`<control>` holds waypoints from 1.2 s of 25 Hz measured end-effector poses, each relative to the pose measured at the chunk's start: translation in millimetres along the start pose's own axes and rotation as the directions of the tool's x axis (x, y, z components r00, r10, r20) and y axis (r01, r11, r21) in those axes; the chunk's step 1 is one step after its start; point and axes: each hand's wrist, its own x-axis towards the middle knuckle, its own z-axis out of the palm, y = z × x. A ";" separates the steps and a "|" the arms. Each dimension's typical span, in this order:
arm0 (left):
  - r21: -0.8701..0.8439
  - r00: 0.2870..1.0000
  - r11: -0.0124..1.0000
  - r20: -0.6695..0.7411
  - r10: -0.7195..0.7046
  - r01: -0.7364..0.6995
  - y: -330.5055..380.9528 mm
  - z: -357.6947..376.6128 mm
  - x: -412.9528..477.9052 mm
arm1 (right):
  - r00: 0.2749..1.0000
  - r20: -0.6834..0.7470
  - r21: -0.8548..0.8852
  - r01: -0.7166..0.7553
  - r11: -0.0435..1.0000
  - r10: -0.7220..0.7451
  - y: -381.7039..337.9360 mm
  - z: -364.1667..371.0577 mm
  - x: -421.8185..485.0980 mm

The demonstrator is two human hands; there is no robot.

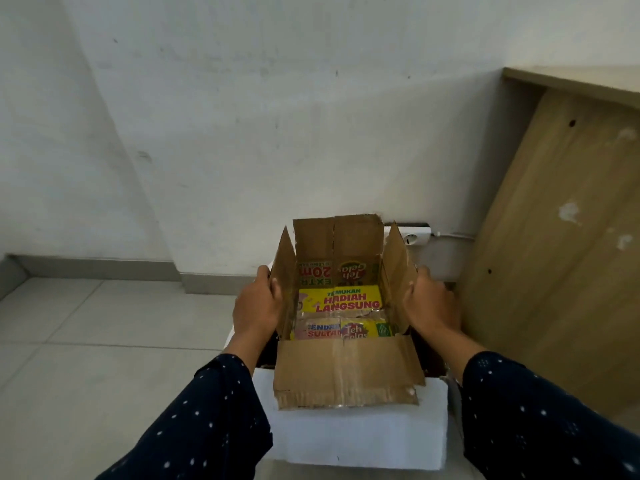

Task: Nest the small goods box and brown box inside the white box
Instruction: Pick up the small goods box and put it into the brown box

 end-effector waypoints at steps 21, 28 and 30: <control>0.170 0.904 0.956 0.320 -0.284 0.240 -79.3 73.9 -1.8 | 0.877 0.333 -0.248 -0.273 0.930 0.346 53.8 90.2 2.4; 0.185 0.897 0.930 0.262 -0.357 0.317 -97.1 67.1 23.2 | 0.910 0.285 -0.097 -0.284 0.954 0.300 29.3 112.7 6.0; 0.217 0.892 0.921 0.255 -0.372 0.323 -111.9 58.8 32.9 | 0.910 0.305 -0.085 -0.268 0.960 0.281 15.9 121.2 6.6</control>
